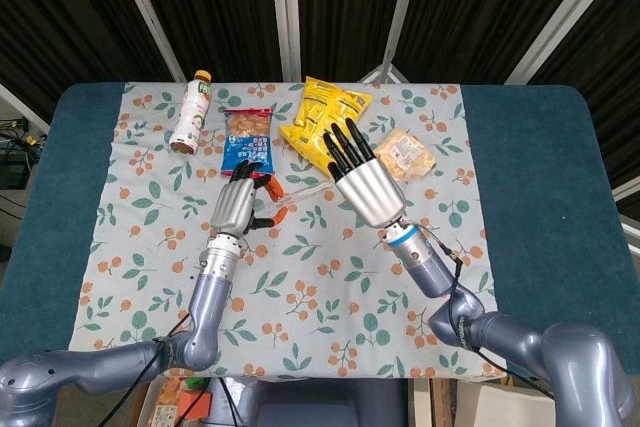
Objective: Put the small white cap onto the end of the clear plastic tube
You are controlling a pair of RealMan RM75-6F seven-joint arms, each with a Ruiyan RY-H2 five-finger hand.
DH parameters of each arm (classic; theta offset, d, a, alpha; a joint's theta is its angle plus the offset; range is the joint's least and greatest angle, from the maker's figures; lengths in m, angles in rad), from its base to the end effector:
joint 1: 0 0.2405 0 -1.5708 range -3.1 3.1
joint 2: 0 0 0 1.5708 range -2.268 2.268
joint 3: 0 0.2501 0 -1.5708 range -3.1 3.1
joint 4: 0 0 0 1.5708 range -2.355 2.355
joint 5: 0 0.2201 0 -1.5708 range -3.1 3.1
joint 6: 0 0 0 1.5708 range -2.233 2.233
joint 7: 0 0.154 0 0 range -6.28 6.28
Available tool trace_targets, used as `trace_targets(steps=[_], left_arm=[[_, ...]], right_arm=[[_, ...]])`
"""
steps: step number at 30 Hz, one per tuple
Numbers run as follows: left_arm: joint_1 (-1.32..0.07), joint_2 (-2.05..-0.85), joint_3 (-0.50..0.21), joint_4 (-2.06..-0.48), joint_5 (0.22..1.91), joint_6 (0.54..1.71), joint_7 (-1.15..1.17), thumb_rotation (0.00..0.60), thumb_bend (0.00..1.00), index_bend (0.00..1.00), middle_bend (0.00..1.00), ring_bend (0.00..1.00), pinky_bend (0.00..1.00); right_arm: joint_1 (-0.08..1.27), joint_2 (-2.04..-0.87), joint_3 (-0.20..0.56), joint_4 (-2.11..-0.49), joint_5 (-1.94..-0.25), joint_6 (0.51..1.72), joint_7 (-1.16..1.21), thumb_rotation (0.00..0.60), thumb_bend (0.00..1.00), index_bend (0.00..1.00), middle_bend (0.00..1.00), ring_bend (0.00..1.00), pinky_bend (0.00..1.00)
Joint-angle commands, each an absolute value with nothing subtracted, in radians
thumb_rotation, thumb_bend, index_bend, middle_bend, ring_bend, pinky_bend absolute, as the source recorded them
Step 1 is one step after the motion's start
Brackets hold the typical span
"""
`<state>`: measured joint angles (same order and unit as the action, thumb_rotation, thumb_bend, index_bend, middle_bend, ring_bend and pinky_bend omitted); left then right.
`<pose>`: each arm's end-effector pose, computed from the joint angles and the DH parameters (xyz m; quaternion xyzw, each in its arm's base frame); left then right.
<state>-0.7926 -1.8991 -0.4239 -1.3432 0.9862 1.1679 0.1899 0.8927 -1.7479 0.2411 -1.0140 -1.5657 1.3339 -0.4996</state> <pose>-0.0656 0.3697 -0.0596 -0.5403 -0.5178 -0.5353 0.3917 -0.0655 -0.3957 0.0001 0.7005 0.0175 0.4778 0.5298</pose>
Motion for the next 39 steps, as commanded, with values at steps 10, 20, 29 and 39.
trace_targets(steps=[10, 20, 29, 39], left_arm=[[-0.790, -1.903, -0.423, -1.347, 0.990, 1.176, 0.193, 0.600, 0.55, 0.75, 0.55, 0.14, 0.03], [-0.793, -1.908, -0.430, -1.347, 0.988, 1.180, 0.197, 0.600, 0.55, 0.75, 0.55, 0.14, 0.03], [-0.796, -1.917, -0.434, -1.344, 0.983, 1.182, 0.199, 0.600, 0.55, 0.75, 0.55, 0.14, 0.03], [-0.799, -1.922, -0.438, -1.337, 0.991, 1.185, 0.191, 0.600, 0.55, 0.75, 0.55, 0.14, 0.03]], right_arm=[[0.891, -1.747, 0.240, -1.016, -1.563, 1.333, -0.499, 0.600, 0.35, 0.66, 0.21, 0.04, 0.00], [0.889, -1.746, 0.244, -1.030, -1.561, 1.338, -0.500, 0.600, 0.35, 0.66, 0.21, 0.04, 0.00], [0.887, -1.743, 0.243, -1.047, -1.561, 1.338, -0.506, 0.600, 0.35, 0.66, 0.21, 0.04, 0.00], [0.886, -1.748, 0.246, -1.055, -1.555, 1.336, -0.509, 0.600, 0.35, 0.66, 0.21, 0.04, 0.00]])
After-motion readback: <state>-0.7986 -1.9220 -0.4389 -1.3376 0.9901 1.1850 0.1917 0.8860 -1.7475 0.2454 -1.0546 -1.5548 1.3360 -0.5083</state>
